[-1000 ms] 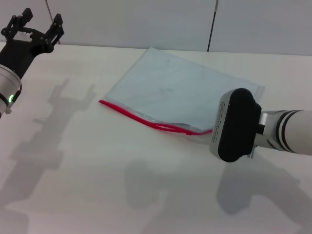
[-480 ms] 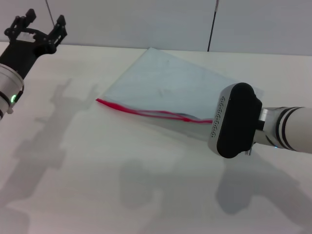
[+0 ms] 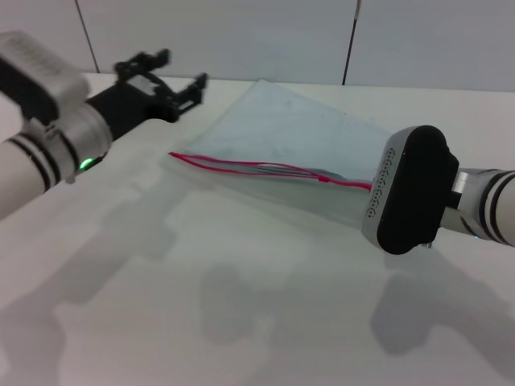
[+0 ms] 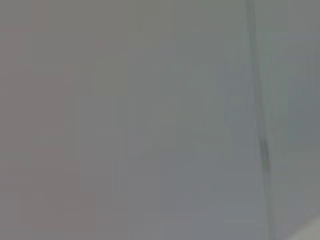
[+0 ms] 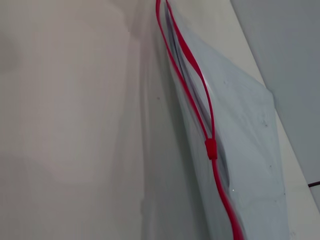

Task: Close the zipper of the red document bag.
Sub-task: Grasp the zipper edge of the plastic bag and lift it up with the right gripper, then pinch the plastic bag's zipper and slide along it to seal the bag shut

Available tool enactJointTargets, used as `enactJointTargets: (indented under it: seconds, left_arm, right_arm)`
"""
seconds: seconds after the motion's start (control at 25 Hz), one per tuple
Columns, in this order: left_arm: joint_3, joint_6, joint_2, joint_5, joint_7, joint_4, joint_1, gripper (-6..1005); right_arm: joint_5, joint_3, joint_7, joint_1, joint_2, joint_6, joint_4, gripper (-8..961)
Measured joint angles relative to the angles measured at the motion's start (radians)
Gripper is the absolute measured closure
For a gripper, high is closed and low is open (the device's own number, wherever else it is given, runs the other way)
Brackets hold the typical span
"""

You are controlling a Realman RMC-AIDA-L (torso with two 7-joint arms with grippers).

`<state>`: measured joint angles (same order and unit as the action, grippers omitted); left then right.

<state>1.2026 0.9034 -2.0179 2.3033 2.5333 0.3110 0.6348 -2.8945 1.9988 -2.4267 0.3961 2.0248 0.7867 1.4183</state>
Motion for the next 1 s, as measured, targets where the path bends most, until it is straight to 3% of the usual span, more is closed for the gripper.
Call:
enactJointTargets:
  seconds: [0.16, 0.24, 0.28, 0.44, 0.76, 1.0]
  left_arm:
    - [0.000, -0.032, 0.001, -0.311, -0.222, 0.145, -0.006, 260]
    - [0.000, 0.006, 0.001, -0.569, -0.423, 0.268, -0.008, 266]
    - [0.000, 0.006, 0.001, -0.569, -0.423, 0.268, -0.008, 266]
    - [0.008, 0.073, -0.010, -0.875, -0.641, 0.426, -0.006, 265]
    - [0.196, 0.075, -0.010, -0.962, -0.697, 0.570, -0.013, 280]
    - [0.267, 0.057, -0.011, -0.971, -0.700, 0.593, -0.011, 301]
  right_arm:
    - [0.000, -0.001, 0.000, 0.000, 0.000, 0.000, 0.001, 887]
    - [0.000, -0.003, 0.000, 0.000, 0.000, 0.000, 0.001, 887]
    - [0.000, -0.004, 0.000, 0.002, 0.000, 0.000, 0.000, 888]
    - [0.003, -0.008, 0.000, 0.007, 0.000, 0.001, -0.001, 893]
    - [0.006, -0.011, 0.000, 0.015, 0.002, 0.014, -0.001, 894]
    - [0.006, -0.011, 0.000, 0.027, 0.003, 0.022, -0.006, 896]
